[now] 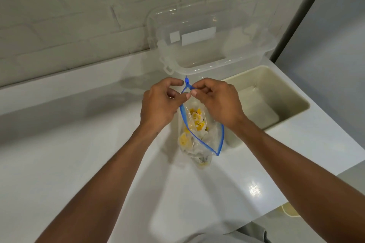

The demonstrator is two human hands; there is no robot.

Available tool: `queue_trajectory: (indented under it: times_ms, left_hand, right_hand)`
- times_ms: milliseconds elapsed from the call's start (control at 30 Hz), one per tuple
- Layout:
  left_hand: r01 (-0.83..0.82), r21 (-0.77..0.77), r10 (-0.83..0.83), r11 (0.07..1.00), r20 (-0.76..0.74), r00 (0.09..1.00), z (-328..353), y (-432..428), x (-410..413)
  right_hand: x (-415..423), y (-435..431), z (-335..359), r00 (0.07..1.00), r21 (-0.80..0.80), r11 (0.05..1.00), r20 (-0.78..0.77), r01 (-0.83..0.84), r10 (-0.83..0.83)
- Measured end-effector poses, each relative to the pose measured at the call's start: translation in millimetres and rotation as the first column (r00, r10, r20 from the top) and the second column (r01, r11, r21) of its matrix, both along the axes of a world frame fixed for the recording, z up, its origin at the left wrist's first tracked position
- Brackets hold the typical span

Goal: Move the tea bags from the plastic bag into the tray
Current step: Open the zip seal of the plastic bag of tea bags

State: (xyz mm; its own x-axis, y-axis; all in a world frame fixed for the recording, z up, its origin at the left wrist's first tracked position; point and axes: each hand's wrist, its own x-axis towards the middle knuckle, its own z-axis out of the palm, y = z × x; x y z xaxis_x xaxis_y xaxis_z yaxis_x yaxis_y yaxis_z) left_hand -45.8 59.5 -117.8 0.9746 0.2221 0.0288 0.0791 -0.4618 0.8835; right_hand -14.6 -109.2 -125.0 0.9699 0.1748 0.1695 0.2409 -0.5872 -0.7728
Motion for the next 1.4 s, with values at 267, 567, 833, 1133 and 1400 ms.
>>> queue_trajectory:
  times_ms: [267, 567, 833, 1133, 1400]
  left_hand:
    - [-0.035, -0.487, -0.092, 0.873, -0.233, 0.968, 7.1, -2.3, 0.9]
    - [-0.345, -0.832, -0.391, 0.434, -0.519, 0.76, 7.1, 0.9, 5.6]
    - [0.018, -0.236, -0.114, 0.971, -0.397, 0.911, 8.8, 15.9, 2.5]
    - [-0.31, -0.71, -0.153, 0.633, -0.507, 0.848, 1.5, 22.1, 8.2]
    - [-0.475, -0.874, -0.127, 0.098, -0.485, 0.866, -9.6, 17.7, 0.6]
  right_hand:
    - [3.3, -3.7, 13.1, 0.6, 0.63, 0.702, -0.715, 0.331, 0.359]
    - [8.8, -7.0, -6.9, 0.383, 0.719, 0.551, -0.693, 0.423, 0.611]
    - [11.9, -2.6, -3.4, 0.507, 0.704, 0.449, -0.708, 0.55, 0.491]
    - [-10.0, -11.8, -0.5, 0.812, 0.198, 0.971, -0.584, 0.135, 0.007]
    - [-7.0, -12.7, -6.4, 0.525, 0.63, 0.498, -0.775, 0.596, 0.351]
